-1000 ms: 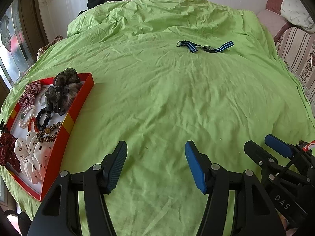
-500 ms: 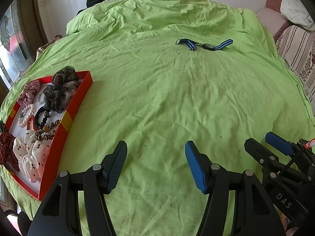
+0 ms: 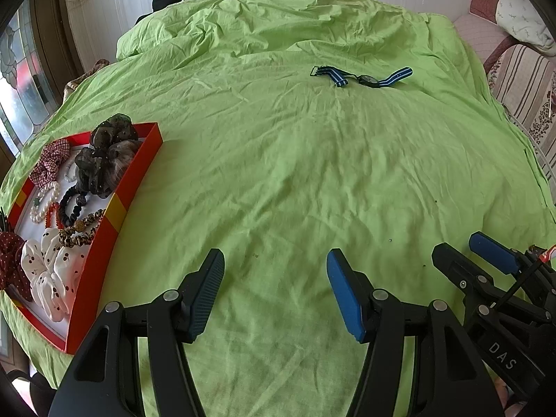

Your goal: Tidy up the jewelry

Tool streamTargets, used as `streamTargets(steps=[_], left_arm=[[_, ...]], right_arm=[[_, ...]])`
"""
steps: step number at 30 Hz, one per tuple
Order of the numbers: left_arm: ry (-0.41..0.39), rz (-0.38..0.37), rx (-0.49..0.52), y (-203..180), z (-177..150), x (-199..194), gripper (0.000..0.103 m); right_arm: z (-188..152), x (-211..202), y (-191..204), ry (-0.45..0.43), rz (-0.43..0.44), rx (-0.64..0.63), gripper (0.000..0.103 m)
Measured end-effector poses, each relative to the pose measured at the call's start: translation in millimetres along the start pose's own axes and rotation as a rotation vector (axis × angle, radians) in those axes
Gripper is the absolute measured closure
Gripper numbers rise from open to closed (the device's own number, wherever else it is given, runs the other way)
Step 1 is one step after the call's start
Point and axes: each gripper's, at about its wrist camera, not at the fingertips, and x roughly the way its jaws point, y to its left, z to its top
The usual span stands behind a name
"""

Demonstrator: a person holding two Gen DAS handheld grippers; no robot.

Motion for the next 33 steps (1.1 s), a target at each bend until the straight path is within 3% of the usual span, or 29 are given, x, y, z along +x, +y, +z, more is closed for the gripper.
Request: streamTargets(steps=[10, 21, 27, 30, 33], left_arm=[[0.006, 0.007, -0.001, 0.4, -3.9, -0.3, 0.043], [-0.010, 0.029, -0.027, 18.0, -10.0, -28.6, 0.043], [-0.102, 0.110, -0.031, 37.2, -10.9, -66.4, 0.041], [-0.161, 0.138, -0.038, 50.3, -12.0, -90.5, 0.024], [-0.240, 0.183, -0.045, 64.8, -14.7, -116.4, 0.021]], right_arm=[[-0.3, -0.9, 2.9, -0.010, -0.009, -0.026, 0.040], [-1.8, -4.4, 14.2, -0.044, -0.053, -0.072, 0.040], [-7.9, -16.9, 25.3, -0.089, -0.054, -0.076, 0.040], [-11.0, -22.7, 34.5, -0.091, -0.053, -0.066, 0.035], [-12.0, -32.0, 49.6, -0.078, -0.025, -0.058, 0.035]])
